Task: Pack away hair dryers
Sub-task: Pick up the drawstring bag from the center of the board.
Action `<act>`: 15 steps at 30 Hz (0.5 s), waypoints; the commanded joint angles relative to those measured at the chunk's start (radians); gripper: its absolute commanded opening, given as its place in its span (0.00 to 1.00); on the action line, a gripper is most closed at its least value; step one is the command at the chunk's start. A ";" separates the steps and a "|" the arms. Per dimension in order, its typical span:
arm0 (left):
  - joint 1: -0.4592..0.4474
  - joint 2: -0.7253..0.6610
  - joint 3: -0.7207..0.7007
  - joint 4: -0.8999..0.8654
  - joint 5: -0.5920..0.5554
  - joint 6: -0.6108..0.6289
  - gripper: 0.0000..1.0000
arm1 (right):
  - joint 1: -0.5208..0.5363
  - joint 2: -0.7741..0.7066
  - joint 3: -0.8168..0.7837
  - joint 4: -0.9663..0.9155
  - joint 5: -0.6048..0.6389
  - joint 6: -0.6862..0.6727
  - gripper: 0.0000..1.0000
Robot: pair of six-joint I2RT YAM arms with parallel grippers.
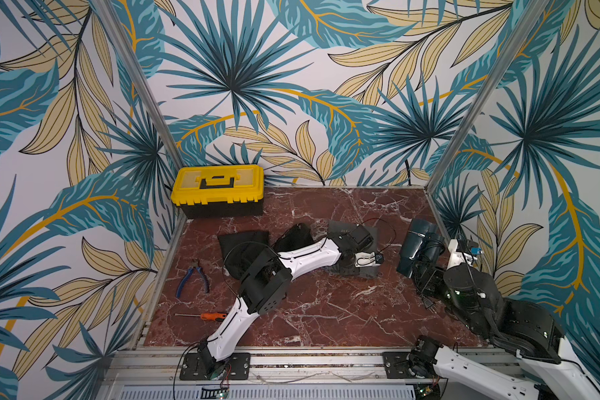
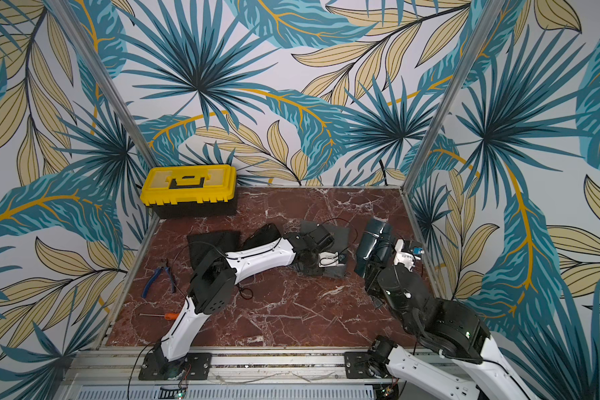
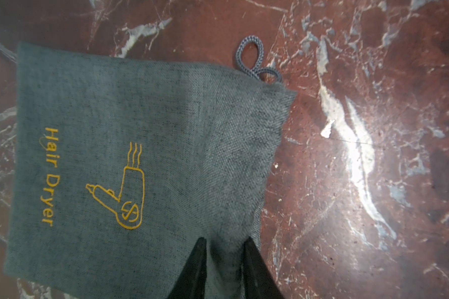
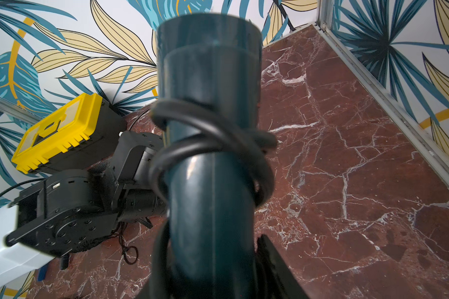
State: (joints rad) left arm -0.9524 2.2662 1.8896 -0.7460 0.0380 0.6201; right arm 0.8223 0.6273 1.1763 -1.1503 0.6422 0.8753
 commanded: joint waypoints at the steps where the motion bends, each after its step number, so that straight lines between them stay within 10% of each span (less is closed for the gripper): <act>1: -0.004 -0.032 -0.007 -0.014 0.017 -0.006 0.20 | -0.002 -0.015 0.008 0.029 0.015 -0.008 0.00; 5: -0.003 -0.025 -0.004 -0.013 0.012 -0.009 0.01 | -0.002 -0.015 0.008 0.037 0.013 -0.010 0.00; 15: 0.036 -0.026 0.150 -0.117 0.025 -0.062 0.00 | -0.002 0.047 0.032 -0.077 -0.178 0.038 0.00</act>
State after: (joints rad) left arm -0.9398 2.2662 1.9263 -0.8078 0.0414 0.6010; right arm 0.8223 0.6773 1.1843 -1.1774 0.5140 0.8791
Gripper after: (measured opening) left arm 0.052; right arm 0.430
